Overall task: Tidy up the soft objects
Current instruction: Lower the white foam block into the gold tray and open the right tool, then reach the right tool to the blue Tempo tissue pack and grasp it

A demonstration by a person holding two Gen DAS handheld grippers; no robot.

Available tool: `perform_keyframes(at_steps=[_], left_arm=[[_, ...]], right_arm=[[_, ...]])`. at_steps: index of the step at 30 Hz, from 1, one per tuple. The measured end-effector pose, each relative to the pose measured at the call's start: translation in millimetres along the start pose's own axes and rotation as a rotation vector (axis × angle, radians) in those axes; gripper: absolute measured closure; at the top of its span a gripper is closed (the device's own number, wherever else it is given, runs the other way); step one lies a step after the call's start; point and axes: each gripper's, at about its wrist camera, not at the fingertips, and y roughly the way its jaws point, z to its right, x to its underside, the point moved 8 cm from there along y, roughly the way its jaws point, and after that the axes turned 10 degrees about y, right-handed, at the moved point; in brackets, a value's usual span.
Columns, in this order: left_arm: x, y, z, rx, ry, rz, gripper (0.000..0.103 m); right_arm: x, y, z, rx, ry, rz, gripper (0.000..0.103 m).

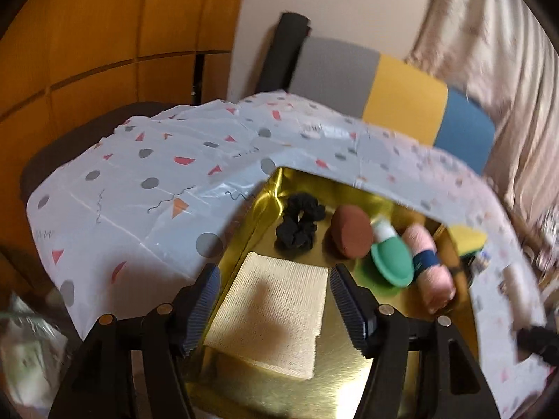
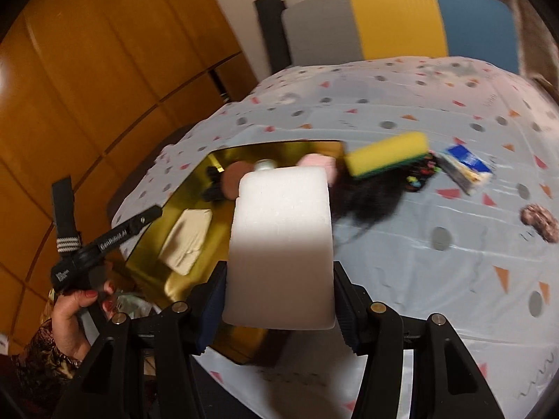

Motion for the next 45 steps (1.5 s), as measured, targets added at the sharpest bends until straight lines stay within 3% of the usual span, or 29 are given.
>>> perform_keyframes(at_steps=[9, 14, 29, 34, 37, 45], left_arm=[[22, -13, 12, 0.085, -0.004, -0.05, 0.037], [24, -20, 13, 0.112, -0.023, -0.044, 0.037], [23, -22, -6, 0.091, -0.11, -0.036, 0.037], [24, -21, -7, 0.092, -0.116, -0.036, 0.037], [25, -19, -8, 0.092, -0.121, -0.043, 0.037], [28, -16, -7, 0.102, -0.116, -0.054, 0.037]], right_arm=[[18, 47, -48, -0.013, -0.057, -0.105, 0.046], [25, 71, -59, 0.031, -0.094, -0.158, 0.046], [26, 144, -76, 0.089, -0.081, -0.272, 0.044], [16, 160, -75, 0.114, -0.055, -0.259, 0.044], [10, 162, -75, 0.116, -0.031, -0.25, 0.037], [7, 130, -82, 0.076, -0.045, -0.176, 0.029]])
